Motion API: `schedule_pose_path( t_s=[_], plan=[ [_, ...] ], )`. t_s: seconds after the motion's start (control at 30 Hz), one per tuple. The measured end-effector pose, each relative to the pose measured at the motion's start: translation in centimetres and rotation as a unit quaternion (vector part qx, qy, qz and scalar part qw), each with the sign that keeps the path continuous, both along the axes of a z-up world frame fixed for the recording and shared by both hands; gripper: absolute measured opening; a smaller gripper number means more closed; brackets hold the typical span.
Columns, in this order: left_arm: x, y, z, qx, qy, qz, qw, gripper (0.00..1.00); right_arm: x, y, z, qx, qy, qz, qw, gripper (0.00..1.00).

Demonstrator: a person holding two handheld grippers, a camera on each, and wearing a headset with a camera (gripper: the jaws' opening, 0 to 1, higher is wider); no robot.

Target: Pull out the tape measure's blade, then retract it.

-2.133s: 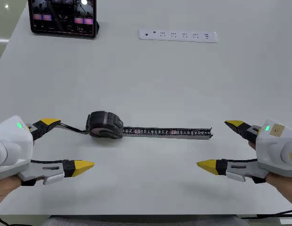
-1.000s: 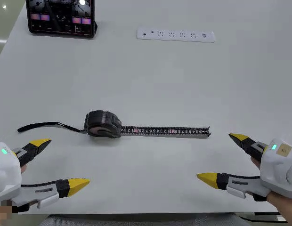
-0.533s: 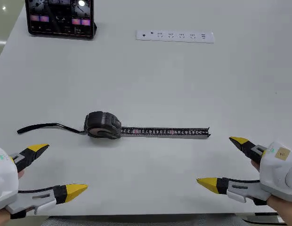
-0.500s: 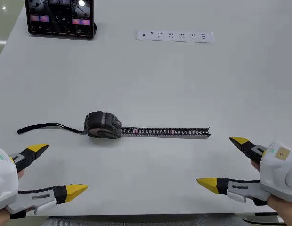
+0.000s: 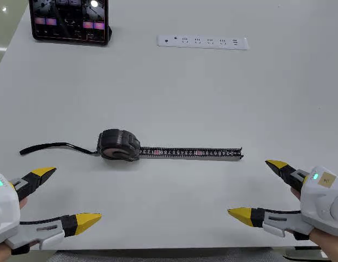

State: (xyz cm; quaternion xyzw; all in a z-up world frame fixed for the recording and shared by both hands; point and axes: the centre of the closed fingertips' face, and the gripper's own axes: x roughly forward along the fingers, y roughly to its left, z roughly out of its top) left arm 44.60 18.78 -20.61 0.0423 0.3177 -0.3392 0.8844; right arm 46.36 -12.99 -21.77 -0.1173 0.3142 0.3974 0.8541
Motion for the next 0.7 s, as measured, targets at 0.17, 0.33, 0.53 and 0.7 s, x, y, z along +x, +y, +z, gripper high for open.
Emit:
schedule_pose_path(
  t_s=[0.17, 0.33, 0.53, 0.7],
  plan=[
    [-0.04, 0.11, -0.02, -0.002, 0.002, 0.003, 1.0000, 0.85, -0.03, -0.02, 0.12, 0.002, 0.000, -0.002, 1.0000, 0.88],
    [-0.03, 0.04, 0.04, -0.003, 0.001, 0.003, 1.0000, 0.85, -0.12, -0.07, 0.16, 0.002, 0.000, -0.003, 1.0000, 0.88],
    [0.01, 0.02, 0.09, -0.003, 0.000, 0.006, 1.0000, 0.85, -0.22, -0.08, 0.10, 0.001, 0.000, -0.003, 1.0000, 0.88],
    [-0.09, -0.06, 0.07, -0.001, 0.000, 0.005, 1.0000, 0.84, -0.26, -0.06, 0.11, 0.001, 0.001, -0.002, 1.0000, 0.88]
  ],
)
